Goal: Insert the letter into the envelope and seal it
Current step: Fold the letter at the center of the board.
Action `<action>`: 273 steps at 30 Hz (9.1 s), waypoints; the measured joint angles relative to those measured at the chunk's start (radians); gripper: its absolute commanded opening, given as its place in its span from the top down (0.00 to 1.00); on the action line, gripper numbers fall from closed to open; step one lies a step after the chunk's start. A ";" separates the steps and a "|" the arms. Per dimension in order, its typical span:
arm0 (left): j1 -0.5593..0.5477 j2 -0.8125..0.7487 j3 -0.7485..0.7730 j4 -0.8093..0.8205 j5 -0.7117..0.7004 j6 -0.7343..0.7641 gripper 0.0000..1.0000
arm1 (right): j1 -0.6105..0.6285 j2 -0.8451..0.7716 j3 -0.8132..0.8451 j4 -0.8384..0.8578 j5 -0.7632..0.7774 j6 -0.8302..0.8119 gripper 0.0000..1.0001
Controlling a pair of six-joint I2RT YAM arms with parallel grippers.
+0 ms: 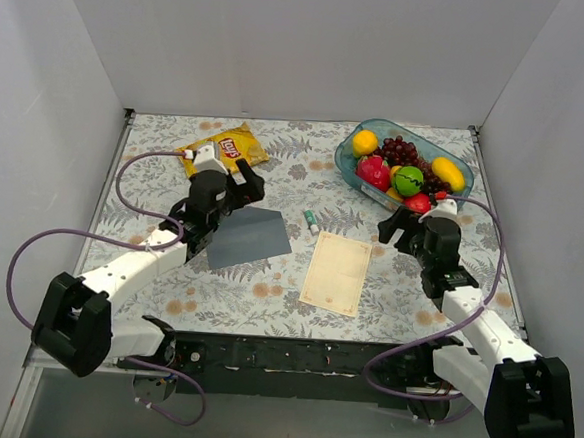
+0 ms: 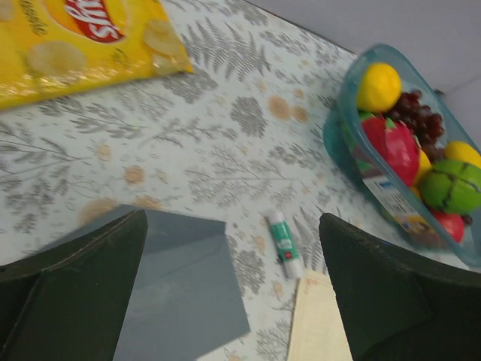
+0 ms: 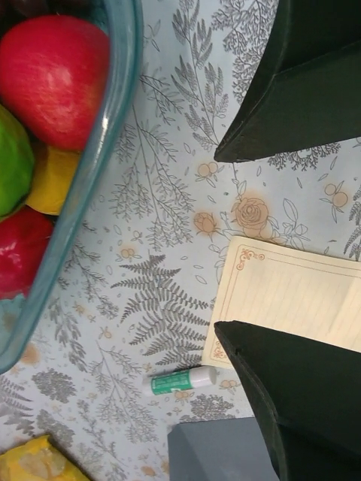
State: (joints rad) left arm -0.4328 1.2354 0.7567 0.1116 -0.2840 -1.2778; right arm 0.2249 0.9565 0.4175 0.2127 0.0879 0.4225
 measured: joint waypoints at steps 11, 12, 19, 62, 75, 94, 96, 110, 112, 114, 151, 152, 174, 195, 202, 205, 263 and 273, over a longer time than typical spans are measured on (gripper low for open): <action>-0.314 -0.016 -0.085 0.003 0.131 0.034 0.09 | 0.000 0.145 -0.023 0.050 -0.193 0.047 0.10; -0.343 -0.014 -0.085 0.005 0.146 0.040 0.08 | 0.000 0.160 -0.023 0.053 -0.207 0.047 0.10; -0.444 -0.003 -0.124 0.071 0.218 0.079 0.06 | 0.000 0.268 -0.021 0.060 -0.280 0.045 0.10; -0.584 0.344 -0.031 0.237 0.371 0.191 0.04 | 0.000 0.388 0.011 0.095 -0.336 0.034 0.22; -0.483 0.432 0.010 0.301 0.416 0.191 0.04 | 0.000 0.360 -0.010 0.072 -0.357 0.073 0.27; -0.401 0.514 0.014 0.360 0.494 0.190 0.11 | -0.036 0.357 -0.055 0.120 -0.428 0.161 0.34; -0.401 0.525 0.024 0.363 0.495 0.190 0.11 | -0.041 0.358 -0.055 0.120 -0.431 0.163 0.34; -0.401 0.577 0.055 0.390 0.495 0.194 0.12 | -0.061 0.359 -0.056 0.110 -0.451 0.166 0.37; -0.401 0.577 0.055 0.391 0.495 0.194 0.12 | -0.061 0.359 -0.056 0.109 -0.456 0.165 0.38; -0.401 0.579 0.055 0.392 0.496 0.194 0.12 | -0.062 0.361 -0.057 0.109 -0.462 0.166 0.39; -0.401 0.634 0.056 0.465 0.519 0.184 0.15 | -0.068 0.367 -0.108 0.176 -0.630 0.236 0.29; -0.401 0.637 0.056 0.470 0.520 0.182 0.15 | -0.068 0.362 -0.109 0.172 -0.628 0.239 0.29; -0.401 0.639 0.005 0.563 0.500 0.102 0.16 | -0.100 0.262 -0.154 0.066 -0.642 0.377 0.28; -0.418 0.635 0.022 0.520 0.367 -0.050 0.18 | -0.107 0.207 -0.204 0.053 -0.668 0.417 0.30; -0.431 0.635 0.022 0.517 0.318 -0.092 0.18 | -0.107 0.241 -0.204 0.095 -0.683 0.434 0.29; -0.433 0.635 0.022 0.517 0.310 -0.101 0.18 | -0.107 0.257 -0.204 0.115 -0.688 0.441 0.30; -0.488 0.642 0.077 0.431 0.245 -0.166 0.19 | -0.107 0.282 -0.284 0.428 -0.698 0.411 0.44; -0.488 0.646 0.077 0.439 0.248 -0.159 0.18 | -0.107 0.358 -0.284 0.483 -0.724 0.411 0.65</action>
State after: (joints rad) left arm -0.9207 1.8816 0.8341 0.5503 -0.0357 -1.4372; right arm 0.1181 1.3148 0.1333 0.6952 -0.6361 0.8333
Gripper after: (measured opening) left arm 0.814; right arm 0.412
